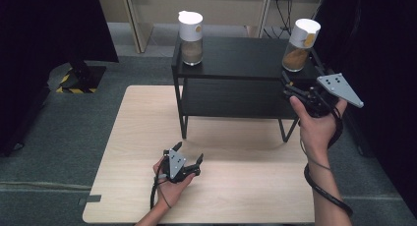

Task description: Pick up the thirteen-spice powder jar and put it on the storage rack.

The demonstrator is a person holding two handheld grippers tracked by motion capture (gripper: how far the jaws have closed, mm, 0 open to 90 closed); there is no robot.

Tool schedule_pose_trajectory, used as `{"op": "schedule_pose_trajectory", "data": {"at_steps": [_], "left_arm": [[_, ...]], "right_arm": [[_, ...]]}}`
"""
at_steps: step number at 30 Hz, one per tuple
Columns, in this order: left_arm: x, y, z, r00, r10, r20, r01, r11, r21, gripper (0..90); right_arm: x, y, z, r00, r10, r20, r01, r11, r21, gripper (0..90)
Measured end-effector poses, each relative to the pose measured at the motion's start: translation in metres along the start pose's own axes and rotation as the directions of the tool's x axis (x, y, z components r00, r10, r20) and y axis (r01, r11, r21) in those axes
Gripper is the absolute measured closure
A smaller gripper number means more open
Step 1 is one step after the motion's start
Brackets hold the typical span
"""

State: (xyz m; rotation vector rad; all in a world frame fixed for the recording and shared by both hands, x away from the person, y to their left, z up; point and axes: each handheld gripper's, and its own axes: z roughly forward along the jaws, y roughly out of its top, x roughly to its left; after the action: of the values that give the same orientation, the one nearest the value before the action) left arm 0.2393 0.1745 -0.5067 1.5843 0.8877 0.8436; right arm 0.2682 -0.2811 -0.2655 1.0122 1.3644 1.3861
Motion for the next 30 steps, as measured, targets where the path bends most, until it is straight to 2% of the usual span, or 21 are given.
{"op": "schedule_pose_trajectory", "data": {"at_steps": [15, 30], "left_arm": [[0.000, 0.000, 0.000, 1.0000, 0.003, 0.000, -0.003, 1.0000, 0.001, 11.9], [0.000, 0.000, 0.000, 1.0000, 0.005, -0.001, -0.005, 1.0000, 0.002, 11.9]], "right_arm": [[0.003, -0.017, -0.013, 0.9998, 0.008, -0.021, -0.008, 1.000, -0.001, 7.9], [0.004, -0.037, -0.023, 0.9991, 0.020, -0.036, -0.019, 1.000, 0.018, 7.9]]}}
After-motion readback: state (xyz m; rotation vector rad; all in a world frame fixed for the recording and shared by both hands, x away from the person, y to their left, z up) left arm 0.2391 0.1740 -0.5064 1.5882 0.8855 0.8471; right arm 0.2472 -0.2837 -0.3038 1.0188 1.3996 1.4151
